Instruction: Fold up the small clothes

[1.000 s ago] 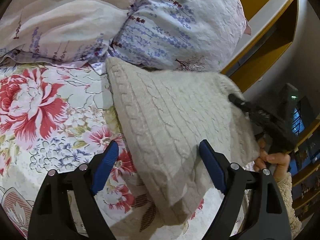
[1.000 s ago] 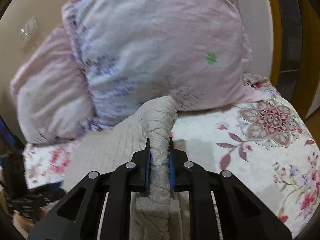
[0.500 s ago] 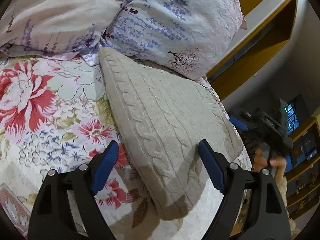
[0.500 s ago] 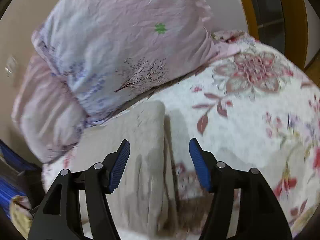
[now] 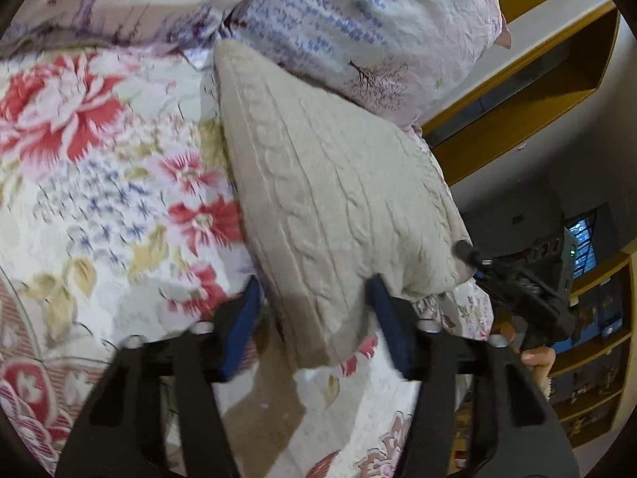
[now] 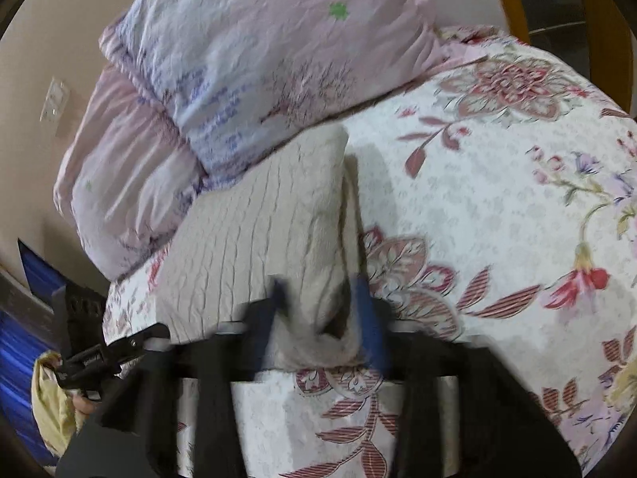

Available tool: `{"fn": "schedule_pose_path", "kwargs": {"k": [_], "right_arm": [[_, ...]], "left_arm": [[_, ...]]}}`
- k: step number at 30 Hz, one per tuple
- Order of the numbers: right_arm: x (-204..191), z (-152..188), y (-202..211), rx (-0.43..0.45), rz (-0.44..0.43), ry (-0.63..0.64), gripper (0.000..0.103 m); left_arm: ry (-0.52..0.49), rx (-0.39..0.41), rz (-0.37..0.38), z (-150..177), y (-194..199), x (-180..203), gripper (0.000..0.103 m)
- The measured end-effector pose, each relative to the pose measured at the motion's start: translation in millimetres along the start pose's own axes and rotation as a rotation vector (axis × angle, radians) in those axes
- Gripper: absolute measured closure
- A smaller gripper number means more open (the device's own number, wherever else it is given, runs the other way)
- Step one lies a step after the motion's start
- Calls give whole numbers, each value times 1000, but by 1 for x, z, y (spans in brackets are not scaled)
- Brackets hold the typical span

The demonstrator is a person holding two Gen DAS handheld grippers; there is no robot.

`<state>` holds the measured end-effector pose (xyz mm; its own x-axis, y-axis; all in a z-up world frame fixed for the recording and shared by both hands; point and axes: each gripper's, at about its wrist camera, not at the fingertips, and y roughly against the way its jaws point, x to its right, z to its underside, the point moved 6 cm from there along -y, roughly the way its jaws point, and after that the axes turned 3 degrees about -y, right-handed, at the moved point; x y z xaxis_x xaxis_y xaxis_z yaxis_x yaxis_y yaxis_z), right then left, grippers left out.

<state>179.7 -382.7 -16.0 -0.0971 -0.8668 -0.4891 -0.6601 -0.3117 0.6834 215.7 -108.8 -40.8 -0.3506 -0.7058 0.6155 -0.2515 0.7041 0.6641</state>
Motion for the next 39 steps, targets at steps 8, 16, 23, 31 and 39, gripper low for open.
{"fn": "schedule_pose_path", "kwargs": {"k": [8,16,23,31,39], "right_arm": [[-17,-12,41,178,68,123,93],[32,14,-4,19,164,25,93],[34,-9,16,59,55,-68,52],[35,-51,-20,39,-44,-217,50],[28,-51,-47,-12,-36,-221,56]], "left_arm": [[-56,19,11,6,16,7,88],[-89,-16,-19,18,14,0,88],[-83,63,-44,-4,27,2,30],[-143,107,-279,-46,9,6,19],[-169,97,-330,-48,-6,6,15]]}}
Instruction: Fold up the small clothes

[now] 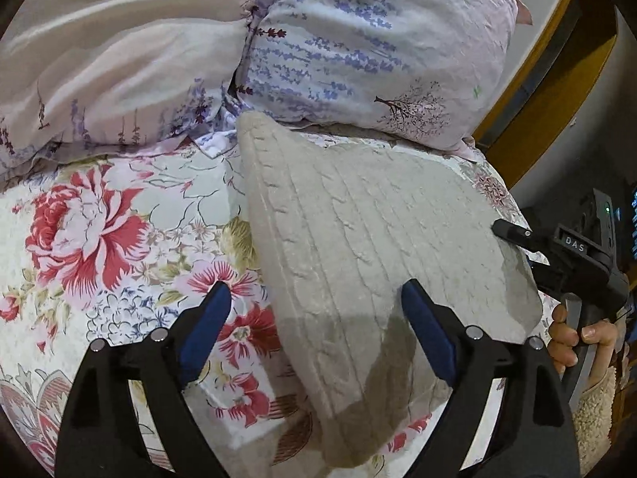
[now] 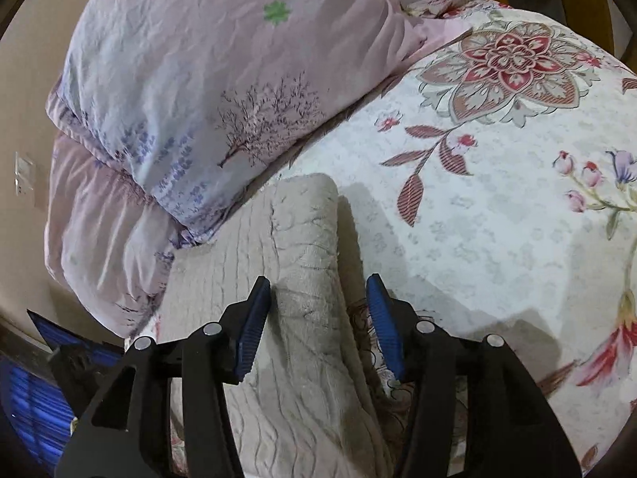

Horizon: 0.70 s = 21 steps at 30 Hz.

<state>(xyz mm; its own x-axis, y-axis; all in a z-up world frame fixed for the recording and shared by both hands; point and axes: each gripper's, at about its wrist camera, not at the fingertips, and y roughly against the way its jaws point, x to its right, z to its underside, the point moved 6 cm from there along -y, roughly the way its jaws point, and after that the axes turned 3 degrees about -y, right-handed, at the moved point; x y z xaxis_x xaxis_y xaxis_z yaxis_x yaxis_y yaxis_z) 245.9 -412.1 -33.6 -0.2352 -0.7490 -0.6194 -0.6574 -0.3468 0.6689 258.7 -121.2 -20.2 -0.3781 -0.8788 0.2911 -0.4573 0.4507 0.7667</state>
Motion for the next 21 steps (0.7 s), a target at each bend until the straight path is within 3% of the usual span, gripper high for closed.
{"fn": "schedule_pose_path", "kwargs": {"k": [2,4,7,10,13,17,21], "right_arm": [[-1,3,-3,-3,-11,10,69],[-7,3,0,27,-9,50,92],[-25,0,23,147,-20,132,93],[-29,-2,34,201,21,163,93],[1,5,4,101,150,110,93],[12,9,-5,90,168,87,89],[8,0,11,132,189,94,58]], "left_arm": [[-11,4,-12,-2,-2,0,13],[-10,3,-12,-3,-3,0,13],[-3,-1,-7,-4,-5,3,13],[0,-5,14,-4,-5,5,12],[2,-19,29,-2,-8,7,12],[38,-37,67,1,-12,5,11],[92,-51,116,1,-14,-1,11]]}}
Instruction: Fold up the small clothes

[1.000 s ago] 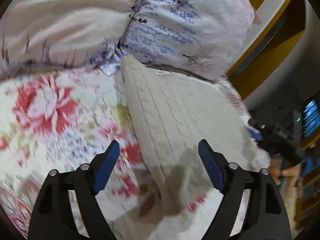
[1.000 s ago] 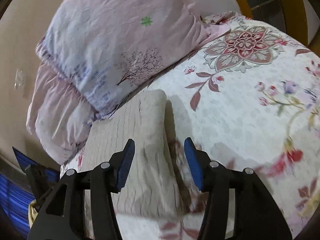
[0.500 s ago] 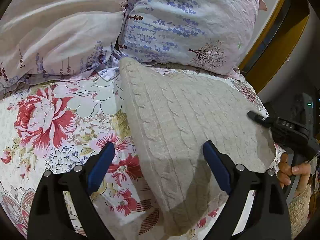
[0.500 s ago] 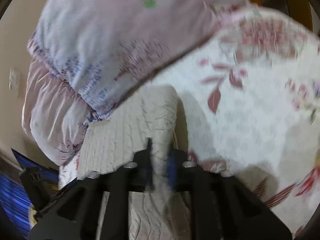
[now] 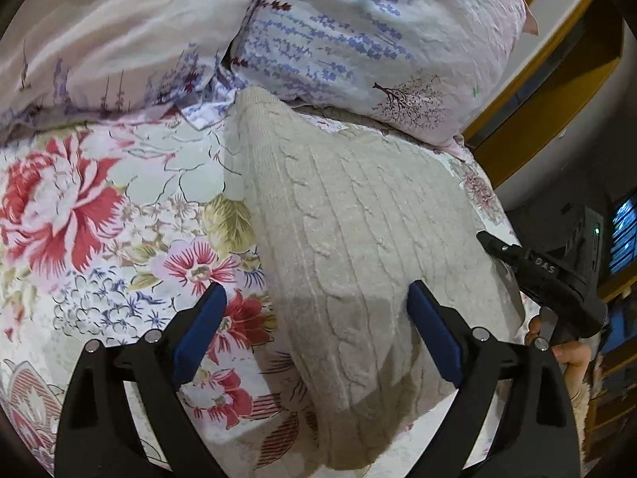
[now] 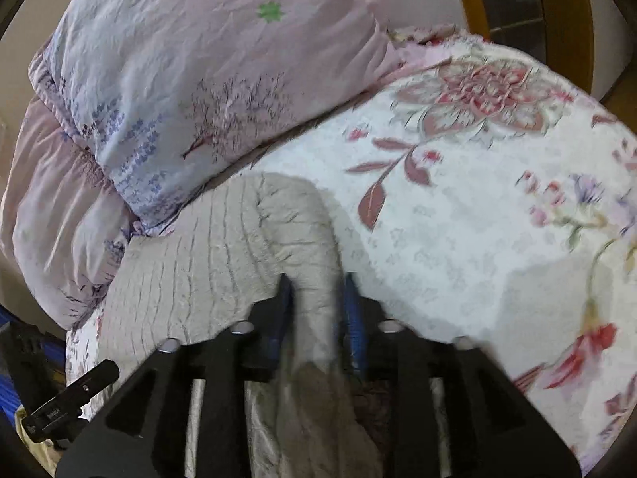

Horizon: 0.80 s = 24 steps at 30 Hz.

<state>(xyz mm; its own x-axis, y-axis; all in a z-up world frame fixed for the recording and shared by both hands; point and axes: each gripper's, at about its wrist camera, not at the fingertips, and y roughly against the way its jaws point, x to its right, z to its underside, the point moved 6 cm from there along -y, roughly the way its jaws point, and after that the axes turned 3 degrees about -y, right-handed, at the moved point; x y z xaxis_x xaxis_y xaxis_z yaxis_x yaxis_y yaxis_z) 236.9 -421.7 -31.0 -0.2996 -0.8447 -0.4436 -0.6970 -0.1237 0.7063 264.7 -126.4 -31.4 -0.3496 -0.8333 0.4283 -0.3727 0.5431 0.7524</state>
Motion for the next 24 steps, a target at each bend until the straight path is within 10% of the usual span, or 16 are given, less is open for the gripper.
{"fn": "schedule_pose_path", "kwargs": {"k": [15,21,24], "right_arm": [[-14,-41,-55,-207,-169,-219,45],[-32,-40,-55,-166,-192,-119,91],[-39,-54,-28,-31,-274,-91,93]], "left_arm": [[119,4,78,-38,-11,-17,14],[225,9,90,-80,-35,-41,56],[217,21,71,-88,-39,-46,86]]}}
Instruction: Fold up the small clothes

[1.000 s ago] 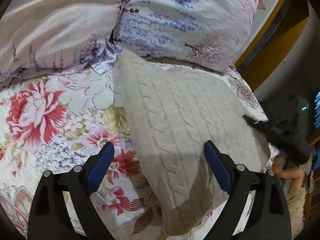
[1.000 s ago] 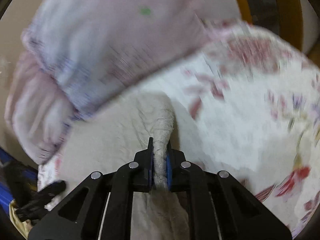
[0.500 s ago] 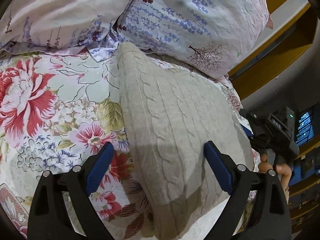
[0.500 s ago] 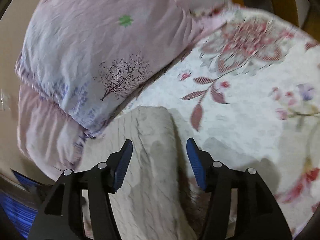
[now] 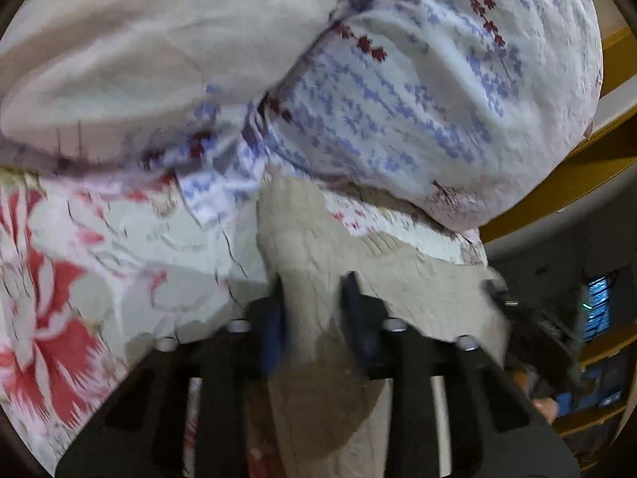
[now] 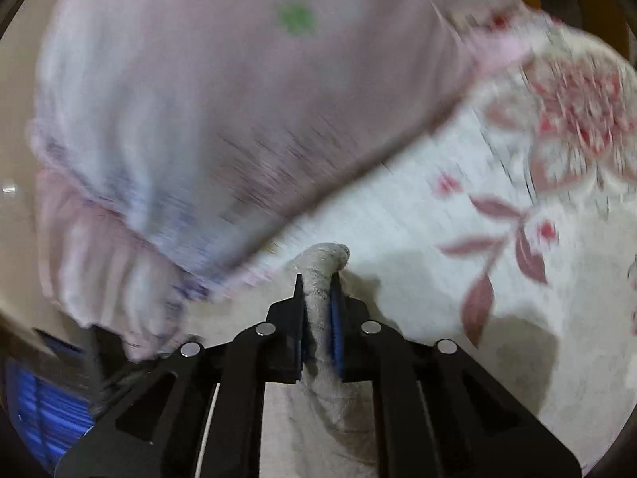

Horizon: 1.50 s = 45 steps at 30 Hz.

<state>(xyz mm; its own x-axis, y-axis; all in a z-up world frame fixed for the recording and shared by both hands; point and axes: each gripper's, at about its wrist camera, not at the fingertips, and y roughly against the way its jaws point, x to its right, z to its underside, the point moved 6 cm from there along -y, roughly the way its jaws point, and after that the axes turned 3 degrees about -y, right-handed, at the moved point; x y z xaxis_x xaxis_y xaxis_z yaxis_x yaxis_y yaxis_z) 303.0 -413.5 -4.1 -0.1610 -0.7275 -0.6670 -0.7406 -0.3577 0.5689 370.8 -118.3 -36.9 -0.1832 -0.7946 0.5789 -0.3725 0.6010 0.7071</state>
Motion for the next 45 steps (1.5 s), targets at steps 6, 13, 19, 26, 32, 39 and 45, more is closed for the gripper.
{"fn": "schedule_pose_path", "kwargs": {"k": [6,13,19,26,32,39,45], "right_arm": [[27,9,-24,-38,247,-8,93],[5,11,-6,22,303,103,61],[-16,39,38,19,178,239,61],[-26,86,54,-41,159,352,61],[-11,111,39,-29,279,439,60],[-16,87,59,-39,150,320,13],[13,43,49,-87,54,90,12]], "left_arm": [[-133,91,-185,-12,0,2,99],[-181,130,-226,-4,24,10,64],[-370,193,-146,38,76,53,43],[-523,110,-182,88,54,80,39],[-584,100,-278,106,36,73,32],[-373,75,-71,94,60,52,17],[-195,14,55,77,59,28,17]]}}
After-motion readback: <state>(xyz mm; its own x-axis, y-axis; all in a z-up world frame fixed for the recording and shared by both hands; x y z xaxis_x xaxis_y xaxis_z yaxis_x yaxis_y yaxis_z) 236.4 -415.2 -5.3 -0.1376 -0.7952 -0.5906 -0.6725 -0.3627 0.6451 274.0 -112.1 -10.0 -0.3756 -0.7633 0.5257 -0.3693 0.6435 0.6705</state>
